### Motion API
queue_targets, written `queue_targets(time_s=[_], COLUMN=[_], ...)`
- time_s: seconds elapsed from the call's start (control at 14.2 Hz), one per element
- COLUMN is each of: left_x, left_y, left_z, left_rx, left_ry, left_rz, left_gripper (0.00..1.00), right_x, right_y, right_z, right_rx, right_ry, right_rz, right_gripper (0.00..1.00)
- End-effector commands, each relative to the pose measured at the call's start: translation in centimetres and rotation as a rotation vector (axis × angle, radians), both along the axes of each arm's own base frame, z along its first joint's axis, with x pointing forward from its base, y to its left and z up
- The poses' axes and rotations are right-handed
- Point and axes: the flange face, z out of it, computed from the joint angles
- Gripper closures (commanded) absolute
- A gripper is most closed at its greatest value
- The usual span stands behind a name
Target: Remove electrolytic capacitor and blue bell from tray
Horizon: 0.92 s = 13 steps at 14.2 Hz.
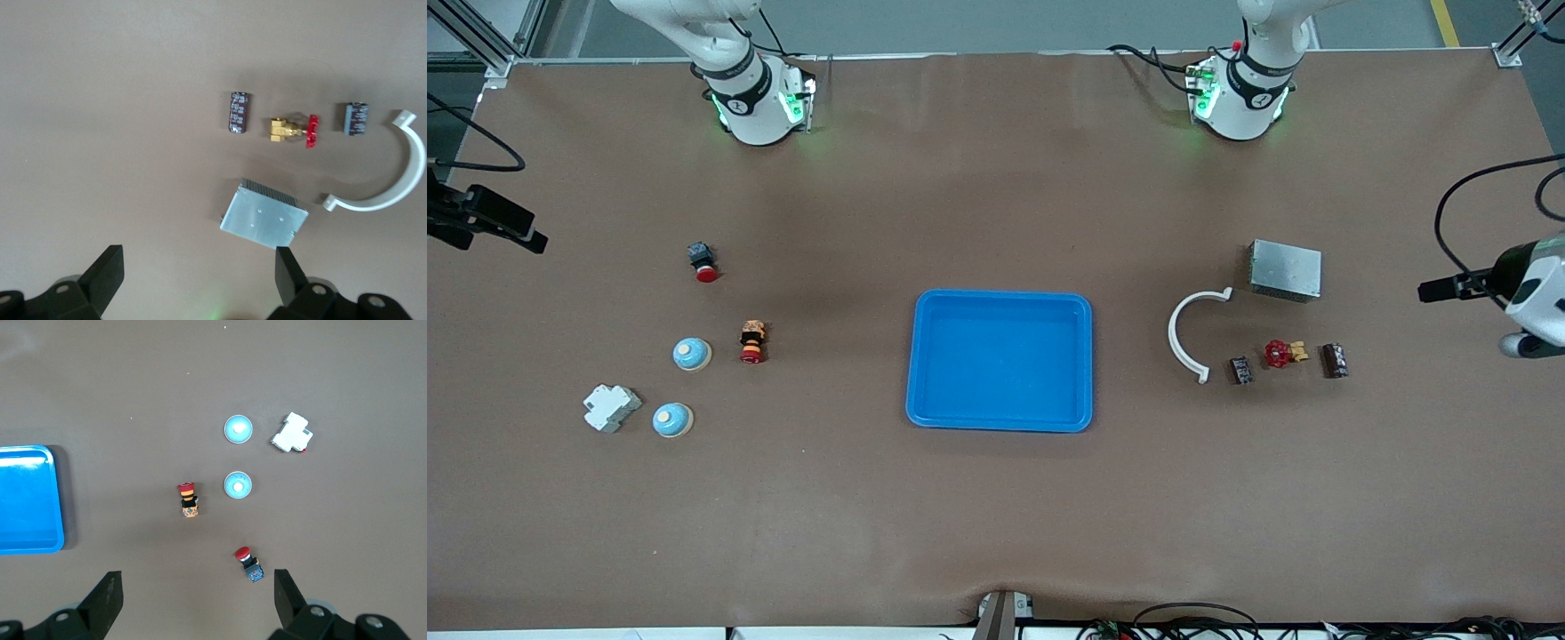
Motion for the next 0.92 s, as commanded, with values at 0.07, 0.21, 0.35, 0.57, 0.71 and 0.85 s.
queue_targets(time_s=[0.07,0.21,0.35,0.57,0.71,0.85], left_x=[-0.8,-1.1,-1.9,-2.2,-2.2,-2.4], left_y=[-0.4,-1.3,-2.0,-3.9,-4.2,-4.3], left_z=[6.4,8.3,10.3,11.4,11.5,11.9], left_rx=[-0.079,-0.081,-0.067,-0.065,-0.067,-0.063], left_ry=[-0.030,-0.027,-0.056,-0.074,-0.076,-0.080], left_rz=[0.018,0.008,0.002,-0.023,-0.029,-0.029], left_gripper=[0.00,0.00,0.00,0.00,0.00,0.00], right_x=[-0.4,-0.4,-0.4,-0.4,-0.3,-0.3], right_y=[-0.2,-0.2,-0.2,-0.2,-0.4,-0.5], right_z=[0.1,0.1,0.1,0.1,0.1,0.3], right_rx=[0.002,0.002,0.002,-0.002,-0.016,-0.029], right_ry=[-0.011,-0.011,-0.013,-0.015,-0.020,-0.031], right_rz=[-0.016,-0.008,-0.004,0.007,0.017,0.041], right_gripper=[0.00,0.00,0.00,0.00,0.00,0.00])
